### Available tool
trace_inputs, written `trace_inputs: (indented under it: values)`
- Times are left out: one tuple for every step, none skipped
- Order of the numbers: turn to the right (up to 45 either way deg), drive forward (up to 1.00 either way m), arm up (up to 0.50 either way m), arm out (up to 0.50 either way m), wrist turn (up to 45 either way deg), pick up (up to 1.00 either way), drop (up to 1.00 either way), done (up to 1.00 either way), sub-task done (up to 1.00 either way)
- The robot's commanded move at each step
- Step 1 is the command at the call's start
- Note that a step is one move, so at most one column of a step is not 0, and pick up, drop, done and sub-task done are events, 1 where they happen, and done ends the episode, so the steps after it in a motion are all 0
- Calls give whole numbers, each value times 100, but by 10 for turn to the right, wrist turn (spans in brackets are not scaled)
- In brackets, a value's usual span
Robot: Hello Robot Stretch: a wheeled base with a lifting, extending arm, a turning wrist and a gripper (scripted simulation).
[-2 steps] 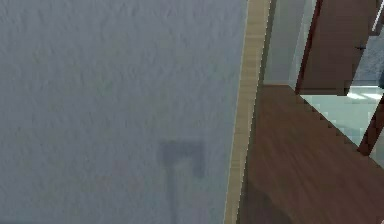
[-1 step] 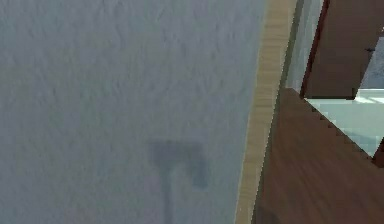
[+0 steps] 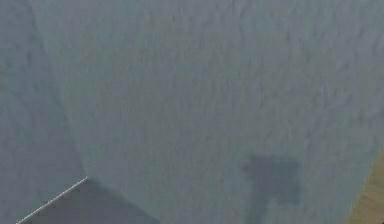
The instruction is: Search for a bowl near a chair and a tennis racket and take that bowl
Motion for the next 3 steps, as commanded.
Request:
trace_inputs:
  values:
    - [0,45,0,0,0,0,0,0,0]
    - [-450,0,0,0,0,0,0,0,0]
    - [-150,0,0,0,0,0,0,0,0]
